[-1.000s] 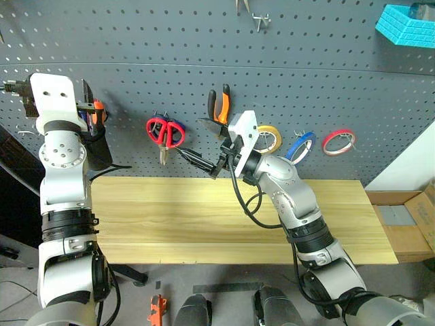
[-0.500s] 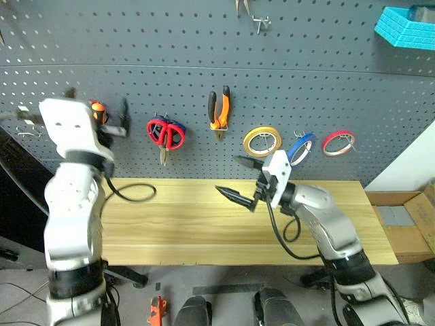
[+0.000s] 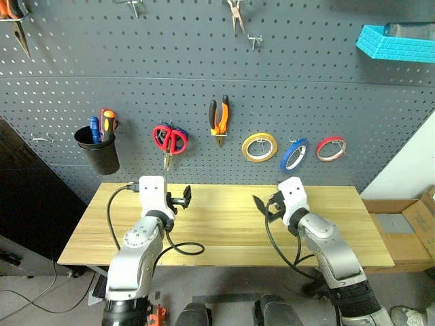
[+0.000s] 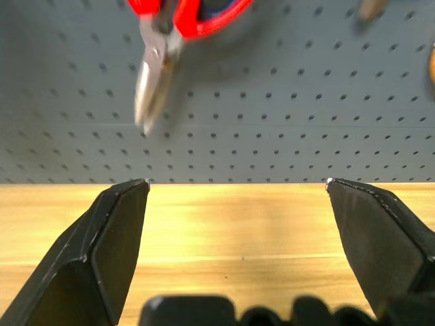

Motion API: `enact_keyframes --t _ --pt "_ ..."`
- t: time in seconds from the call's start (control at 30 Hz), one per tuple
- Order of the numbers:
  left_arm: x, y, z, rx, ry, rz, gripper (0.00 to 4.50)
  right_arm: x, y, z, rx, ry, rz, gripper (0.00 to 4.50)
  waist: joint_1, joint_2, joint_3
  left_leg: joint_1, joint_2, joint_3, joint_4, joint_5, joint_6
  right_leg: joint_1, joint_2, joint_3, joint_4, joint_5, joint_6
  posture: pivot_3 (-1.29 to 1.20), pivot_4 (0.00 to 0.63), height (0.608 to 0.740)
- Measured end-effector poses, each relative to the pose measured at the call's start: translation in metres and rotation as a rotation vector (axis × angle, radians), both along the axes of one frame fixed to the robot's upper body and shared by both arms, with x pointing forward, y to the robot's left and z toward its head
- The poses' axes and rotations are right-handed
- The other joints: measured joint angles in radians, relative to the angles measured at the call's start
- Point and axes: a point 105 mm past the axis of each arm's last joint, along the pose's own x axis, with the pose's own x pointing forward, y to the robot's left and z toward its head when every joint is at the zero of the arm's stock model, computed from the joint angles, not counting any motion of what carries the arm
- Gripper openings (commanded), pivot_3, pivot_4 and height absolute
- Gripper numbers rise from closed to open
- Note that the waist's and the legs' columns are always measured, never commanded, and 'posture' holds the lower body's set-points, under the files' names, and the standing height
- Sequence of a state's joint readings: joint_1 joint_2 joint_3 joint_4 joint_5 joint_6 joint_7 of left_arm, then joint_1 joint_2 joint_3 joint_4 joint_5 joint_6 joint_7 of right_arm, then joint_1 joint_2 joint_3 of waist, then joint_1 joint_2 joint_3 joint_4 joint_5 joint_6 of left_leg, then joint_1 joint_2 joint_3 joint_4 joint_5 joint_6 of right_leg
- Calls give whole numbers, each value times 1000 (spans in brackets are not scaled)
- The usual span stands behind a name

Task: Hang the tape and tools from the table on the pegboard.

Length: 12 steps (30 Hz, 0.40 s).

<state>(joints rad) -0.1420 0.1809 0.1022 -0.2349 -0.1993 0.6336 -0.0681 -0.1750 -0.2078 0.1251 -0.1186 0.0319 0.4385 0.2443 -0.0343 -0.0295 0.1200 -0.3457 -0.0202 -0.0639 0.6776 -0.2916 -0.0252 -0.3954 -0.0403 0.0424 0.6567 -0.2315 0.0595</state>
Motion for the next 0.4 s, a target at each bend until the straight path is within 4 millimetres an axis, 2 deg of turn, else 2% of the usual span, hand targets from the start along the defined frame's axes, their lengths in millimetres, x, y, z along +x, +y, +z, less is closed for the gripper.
enact_keyframes --t 0.17,0.23,0.4 --pt "8 0 -33 4 115 -42 4470 4 -48 -20 4 77 -269 4500 -22 5 -17 -1 0 0 -2 -1 0 0 0 1 -4 2 -6 -141 18 740" --pt "8 -3 -40 2 133 -62 4470 0 -56 -29 2 109 -310 4500 -31 7 -22 -2 0 0 -3 -1 0 0 0 1 -6 2 -5 -153 13 740" --pt "5 -2 -45 15 129 -76 4470 -2 -58 -34 6 126 -329 4500 -61 11 -39 -2 0 1 -5 -1 0 0 0 2 -10 3 -4 -177 0 740"
